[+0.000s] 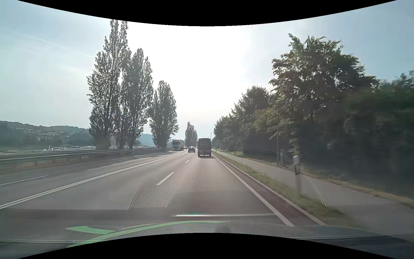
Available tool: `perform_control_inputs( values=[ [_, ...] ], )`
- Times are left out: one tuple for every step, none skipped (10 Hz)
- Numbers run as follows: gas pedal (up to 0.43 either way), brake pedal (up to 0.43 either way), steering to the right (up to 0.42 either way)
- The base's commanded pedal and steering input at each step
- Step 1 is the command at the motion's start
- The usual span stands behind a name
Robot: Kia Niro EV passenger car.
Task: Follow the waypoints while adhering to traffic rules and regulations
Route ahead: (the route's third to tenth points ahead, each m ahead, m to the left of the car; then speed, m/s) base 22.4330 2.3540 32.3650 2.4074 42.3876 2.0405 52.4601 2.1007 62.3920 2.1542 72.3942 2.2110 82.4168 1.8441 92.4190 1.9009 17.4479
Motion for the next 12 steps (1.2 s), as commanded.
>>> perform_control_inputs(
  values=[
    [0.079,0.0,0.003],
    [0.079,0.0,0.003],
    [0.079,0.0,0.002],
    [0.079,0.0,0.001],
    [0.079,0.0,0.001],
    [0.079,0.0,0.001],
    [0.079,0.0,0.001],
    [0.079,0.0,0.001],
    [0.079,0.0,0.0],
    [0.079,0.0,0.0],
    [0.079,0.0,0.0],
    [0.079,0.0,0.0]
  ],
)
